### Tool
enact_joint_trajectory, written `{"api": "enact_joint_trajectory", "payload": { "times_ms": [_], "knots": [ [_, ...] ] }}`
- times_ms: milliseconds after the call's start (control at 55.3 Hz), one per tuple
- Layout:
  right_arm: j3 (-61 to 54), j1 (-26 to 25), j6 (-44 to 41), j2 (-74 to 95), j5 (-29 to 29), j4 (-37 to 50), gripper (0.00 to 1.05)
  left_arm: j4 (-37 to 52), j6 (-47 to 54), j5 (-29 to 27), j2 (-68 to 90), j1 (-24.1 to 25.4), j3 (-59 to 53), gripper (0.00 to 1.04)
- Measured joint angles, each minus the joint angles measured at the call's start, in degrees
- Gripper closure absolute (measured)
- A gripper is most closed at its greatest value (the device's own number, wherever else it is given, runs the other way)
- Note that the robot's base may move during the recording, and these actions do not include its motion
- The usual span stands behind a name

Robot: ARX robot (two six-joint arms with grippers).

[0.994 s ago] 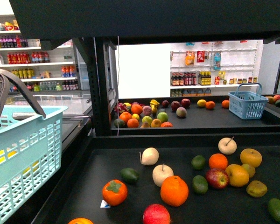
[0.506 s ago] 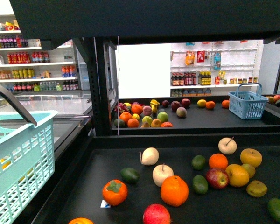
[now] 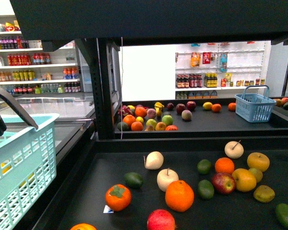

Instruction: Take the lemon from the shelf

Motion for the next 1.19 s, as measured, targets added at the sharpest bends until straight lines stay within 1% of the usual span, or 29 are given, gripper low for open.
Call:
{"api": "enact_joint_trajectory", "payload": {
  "times_ms": [127,235,325,524,814,1193],
  "knots": [
    [0.0,0.0,0.0,0.0,0.0,0.0,0.07,0.0,1.0,1.3,-0.4,0.4,-2.6,0.08],
    [0.0,0.0,0.0,0.0,0.0,0.0,0.07,0.0,4.1,2.8,-3.0,1.7,-8.3,0.08],
    [0.0,0.0,0.0,0.0,0.0,0.0,0.07,-0.1,7.2,3.0,-6.6,2.6,-12.6,0.08],
    [0.0,0.0,0.0,0.0,0.0,0.0,0.07,-2.2,10.1,3.1,-9.3,3.1,-14.6,0.08],
    [0.0,0.0,0.0,0.0,0.0,0.0,0.07,-7.3,12.6,2.7,-12.9,2.0,-16.9,0.08],
    [0.0,0.0,0.0,0.0,0.0,0.0,0.07,-10.5,14.4,2.0,-17.8,1.1,-19.3,0.08]
  ]
}}
